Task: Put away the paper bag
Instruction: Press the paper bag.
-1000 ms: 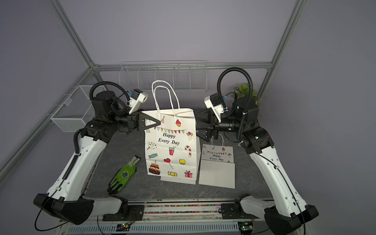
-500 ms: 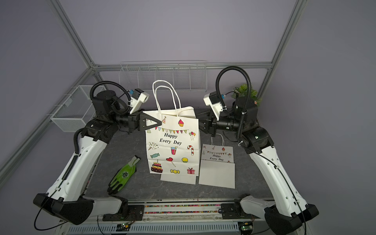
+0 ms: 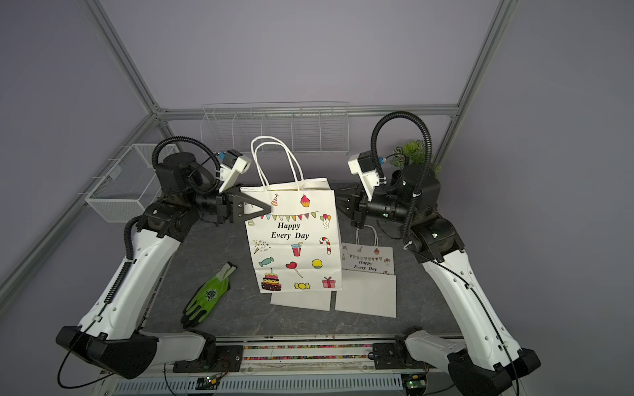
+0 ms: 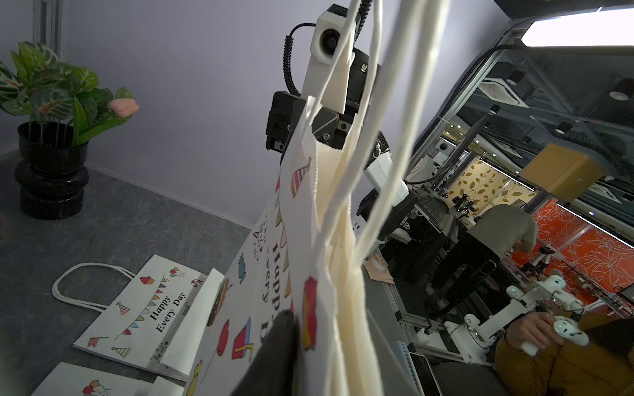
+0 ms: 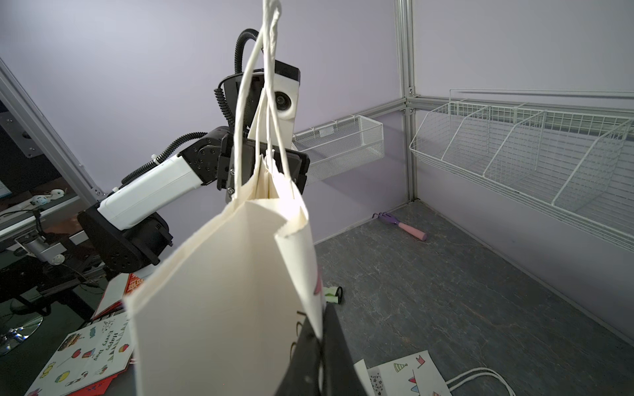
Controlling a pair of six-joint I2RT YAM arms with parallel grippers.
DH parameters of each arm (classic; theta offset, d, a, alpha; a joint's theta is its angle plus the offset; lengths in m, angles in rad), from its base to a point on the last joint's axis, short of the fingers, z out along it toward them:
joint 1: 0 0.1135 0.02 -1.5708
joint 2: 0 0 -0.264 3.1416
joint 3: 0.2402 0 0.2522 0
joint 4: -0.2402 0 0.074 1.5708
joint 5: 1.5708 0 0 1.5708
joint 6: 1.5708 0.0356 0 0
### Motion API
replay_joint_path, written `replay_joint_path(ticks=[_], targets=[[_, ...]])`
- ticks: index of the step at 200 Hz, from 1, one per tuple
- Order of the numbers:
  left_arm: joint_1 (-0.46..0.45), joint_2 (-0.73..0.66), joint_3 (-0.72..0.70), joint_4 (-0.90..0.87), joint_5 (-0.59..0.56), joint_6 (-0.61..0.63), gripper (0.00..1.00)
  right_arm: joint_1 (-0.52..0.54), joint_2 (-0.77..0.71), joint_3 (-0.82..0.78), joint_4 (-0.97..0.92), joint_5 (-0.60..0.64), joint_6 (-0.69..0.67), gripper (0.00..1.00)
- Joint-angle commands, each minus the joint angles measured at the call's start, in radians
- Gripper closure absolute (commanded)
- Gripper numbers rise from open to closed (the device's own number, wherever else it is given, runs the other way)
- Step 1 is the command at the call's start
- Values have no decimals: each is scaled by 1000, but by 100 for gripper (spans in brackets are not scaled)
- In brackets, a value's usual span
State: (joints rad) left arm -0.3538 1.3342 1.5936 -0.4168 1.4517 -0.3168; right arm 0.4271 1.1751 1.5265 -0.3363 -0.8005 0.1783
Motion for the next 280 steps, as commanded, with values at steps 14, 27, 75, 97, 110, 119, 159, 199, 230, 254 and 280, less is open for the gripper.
replay_joint_path(ticks=[14,27,75,97,110,119,159,199,230,254,280], targets=[[-5,-15,-24,-2,-7,22,57,-12,-16,-25,113,-41,74,93],[-4,-16,-33,-3,-12,26,47,-19,-20,-35,139,-47,95,93],[-2,-39,-50,-3,-23,31,38,-74,-51,-88,270,-71,200,94],[2,-54,-52,-4,-26,30,48,-97,-59,-99,295,-87,227,93],[6,-65,-53,-4,-36,23,52,-109,-64,-107,304,-91,236,93],[8,-77,-53,-4,-48,15,53,-115,-68,-112,317,-96,247,93],[8,-115,-40,-3,-94,-12,60,-127,-74,-131,372,-96,289,93],[5,-128,-44,23,-118,-48,82,-128,-76,-147,441,-99,341,93],[4,-130,-55,35,-132,-60,91,-128,-71,-149,468,-111,364,93],[4,-131,-49,34,-150,-68,100,-130,-71,-144,440,-107,343,93],[7,-131,-43,34,-162,-78,100,-138,-72,-143,430,-115,341,93]])
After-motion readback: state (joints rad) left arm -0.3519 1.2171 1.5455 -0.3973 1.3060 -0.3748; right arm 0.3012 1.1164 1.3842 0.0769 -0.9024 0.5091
